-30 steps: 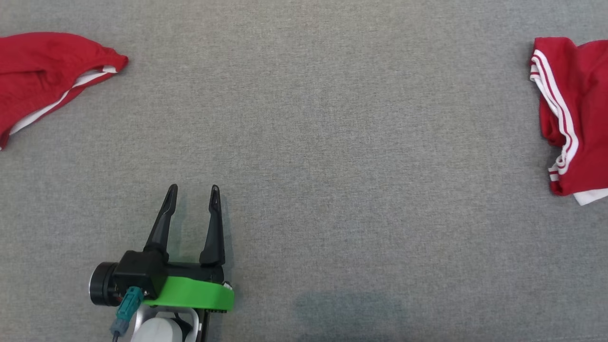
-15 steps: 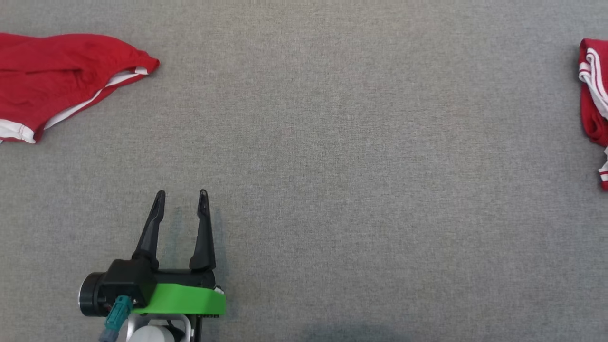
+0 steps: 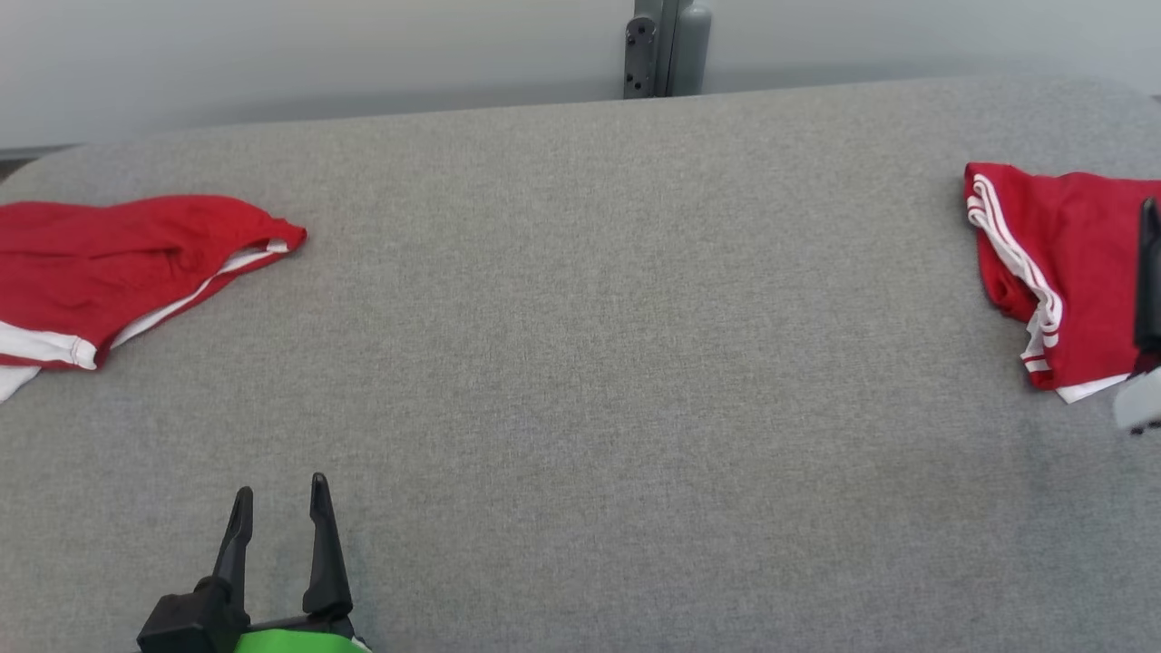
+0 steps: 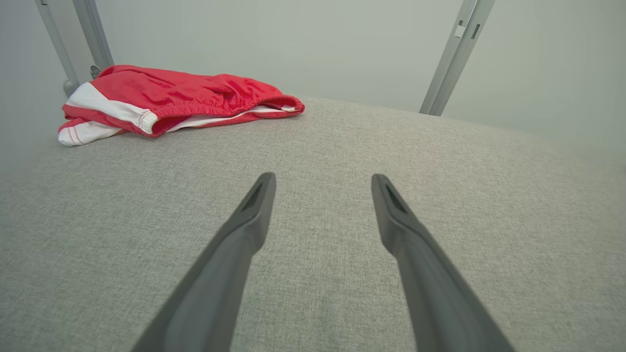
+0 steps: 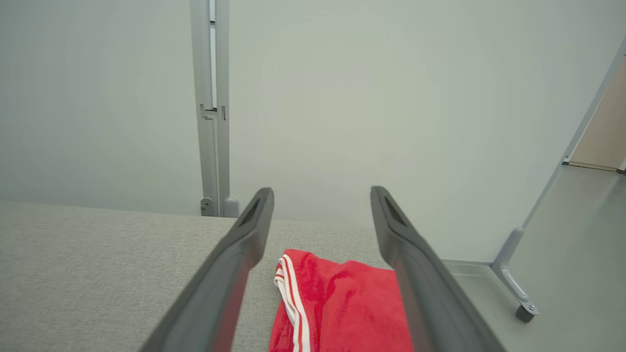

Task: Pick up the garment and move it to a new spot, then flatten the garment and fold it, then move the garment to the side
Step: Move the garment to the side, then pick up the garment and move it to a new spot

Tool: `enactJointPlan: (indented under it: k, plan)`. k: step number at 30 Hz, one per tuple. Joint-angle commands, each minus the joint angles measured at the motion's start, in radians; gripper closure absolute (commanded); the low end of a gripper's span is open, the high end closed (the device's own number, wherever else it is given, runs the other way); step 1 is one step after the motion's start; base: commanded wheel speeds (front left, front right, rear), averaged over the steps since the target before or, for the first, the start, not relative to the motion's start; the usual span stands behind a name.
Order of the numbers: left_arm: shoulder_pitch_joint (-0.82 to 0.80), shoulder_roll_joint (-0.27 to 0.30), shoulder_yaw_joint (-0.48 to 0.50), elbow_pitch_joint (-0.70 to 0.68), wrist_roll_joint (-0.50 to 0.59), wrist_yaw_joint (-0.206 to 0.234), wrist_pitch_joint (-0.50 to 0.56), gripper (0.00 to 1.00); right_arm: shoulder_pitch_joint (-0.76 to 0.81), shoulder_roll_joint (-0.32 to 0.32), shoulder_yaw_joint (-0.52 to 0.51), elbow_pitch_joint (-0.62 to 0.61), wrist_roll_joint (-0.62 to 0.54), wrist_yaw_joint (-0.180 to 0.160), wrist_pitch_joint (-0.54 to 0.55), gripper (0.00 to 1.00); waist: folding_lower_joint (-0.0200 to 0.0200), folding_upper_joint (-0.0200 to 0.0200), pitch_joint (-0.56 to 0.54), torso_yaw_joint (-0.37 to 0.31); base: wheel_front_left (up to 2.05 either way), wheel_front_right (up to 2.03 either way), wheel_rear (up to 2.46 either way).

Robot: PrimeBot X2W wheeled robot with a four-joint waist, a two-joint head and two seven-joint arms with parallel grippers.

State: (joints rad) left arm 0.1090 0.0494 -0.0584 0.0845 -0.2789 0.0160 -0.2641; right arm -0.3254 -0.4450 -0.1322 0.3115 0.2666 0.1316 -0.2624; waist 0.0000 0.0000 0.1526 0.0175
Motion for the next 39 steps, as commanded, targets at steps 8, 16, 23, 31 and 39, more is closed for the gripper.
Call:
enactJointPlan:
  k: [8, 16, 23, 31, 39]
  plan:
    - [0.042, 0.002, 0.046, 0.039, -0.003, -0.025, 0.0, 0.0, 0.305, 0.153, -0.001, -0.206, -0.129, -0.002, -0.003, 0.0, 0.0, 0.0, -0.174, -0.04, 0.0, 0.0, 0.0]
    - [0.047, 0.003, 0.079, 0.088, 0.009, -0.045, 0.0, 0.0, 0.45, 0.317, -0.039, -0.194, -0.214, -0.002, -0.003, 0.0, 0.0, 0.0, -0.207, -0.016, 0.0, 0.0, 0.0]
    - [0.042, 0.003, 0.07, 0.119, 0.014, -0.081, 0.0, 0.0, 0.472, 0.377, -0.069, -0.198, -0.23, -0.002, -0.003, 0.0, 0.0, 0.0, -0.208, -0.011, 0.0, 0.0, 0.0]
    - [0.033, 0.003, 0.068, 0.132, 0.017, -0.098, 0.0, 0.0, 0.467, 0.39, -0.059, -0.196, -0.239, -0.002, -0.003, 0.0, 0.0, 0.0, -0.205, -0.015, 0.0, 0.0, 0.0]
    - [0.03, 0.003, 0.062, 0.148, 0.032, -0.12, 0.0, 0.0, 0.464, 0.391, -0.053, -0.193, -0.24, -0.002, -0.003, 0.0, 0.0, 0.0, -0.2, -0.011, 0.0, 0.0, 0.0]
